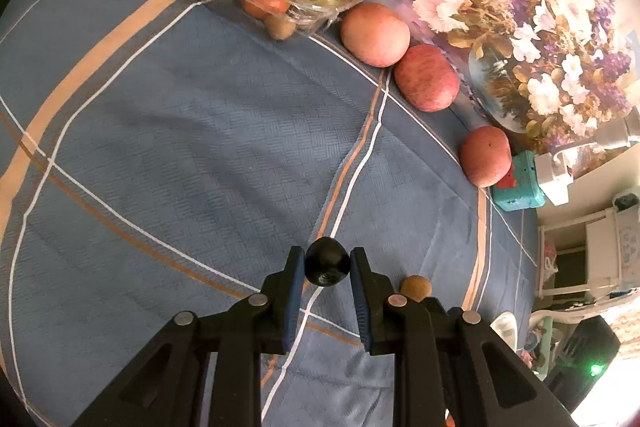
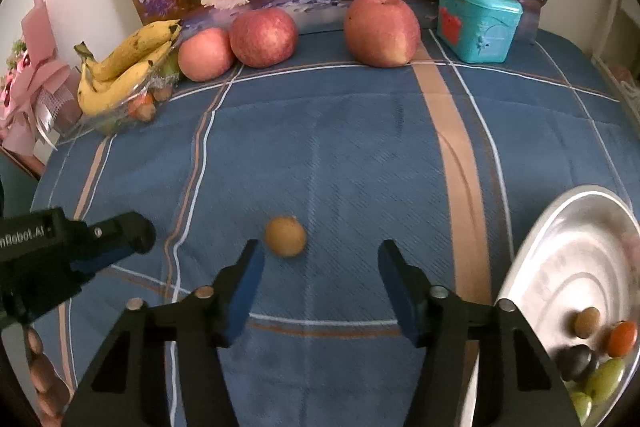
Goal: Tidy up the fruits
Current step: 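Grasp the small brown round fruit with the right tool while the left tool holds the black fruit, then carry both fruits over the steel plate and open both tools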
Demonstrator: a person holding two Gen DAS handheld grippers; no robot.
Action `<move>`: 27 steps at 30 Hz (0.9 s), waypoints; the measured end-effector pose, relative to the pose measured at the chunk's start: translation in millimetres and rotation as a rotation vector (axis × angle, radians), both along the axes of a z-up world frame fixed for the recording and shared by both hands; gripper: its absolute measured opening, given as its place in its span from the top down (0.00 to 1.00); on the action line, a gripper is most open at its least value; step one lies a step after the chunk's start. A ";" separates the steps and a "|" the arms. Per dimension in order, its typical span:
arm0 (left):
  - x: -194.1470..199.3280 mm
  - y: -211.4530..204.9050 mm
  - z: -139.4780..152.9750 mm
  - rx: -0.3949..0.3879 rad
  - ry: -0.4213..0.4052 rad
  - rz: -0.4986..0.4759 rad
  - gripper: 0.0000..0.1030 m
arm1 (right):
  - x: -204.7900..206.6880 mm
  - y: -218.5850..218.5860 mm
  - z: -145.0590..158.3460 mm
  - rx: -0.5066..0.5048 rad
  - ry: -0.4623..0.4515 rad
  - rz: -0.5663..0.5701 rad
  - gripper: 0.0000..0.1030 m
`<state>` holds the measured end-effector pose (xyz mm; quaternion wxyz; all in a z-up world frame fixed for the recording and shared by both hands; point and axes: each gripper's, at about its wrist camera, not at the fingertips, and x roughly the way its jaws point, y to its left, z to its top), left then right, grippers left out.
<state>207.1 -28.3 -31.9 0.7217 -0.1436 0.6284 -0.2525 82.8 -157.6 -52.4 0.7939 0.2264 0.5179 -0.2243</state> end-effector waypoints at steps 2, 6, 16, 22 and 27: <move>0.4 1.4 -0.5 0.002 0.000 0.002 0.76 | 5.7 1.6 -0.8 0.017 -0.015 0.007 0.45; 1.1 3.3 -1.2 0.008 0.002 0.007 0.76 | 17.6 7.1 -4.0 0.040 -0.027 0.025 0.57; -1.1 2.8 -1.5 0.016 0.010 0.010 0.76 | 20.6 12.8 -5.4 -0.013 -0.002 0.045 0.77; -8.7 0.2 7.5 0.015 -0.003 0.004 0.76 | 6.5 18.8 8.7 -0.061 0.009 0.061 0.77; -24.9 -1.8 16.7 0.019 -0.049 -0.018 0.76 | -9.3 24.8 16.9 -0.094 0.042 0.070 0.77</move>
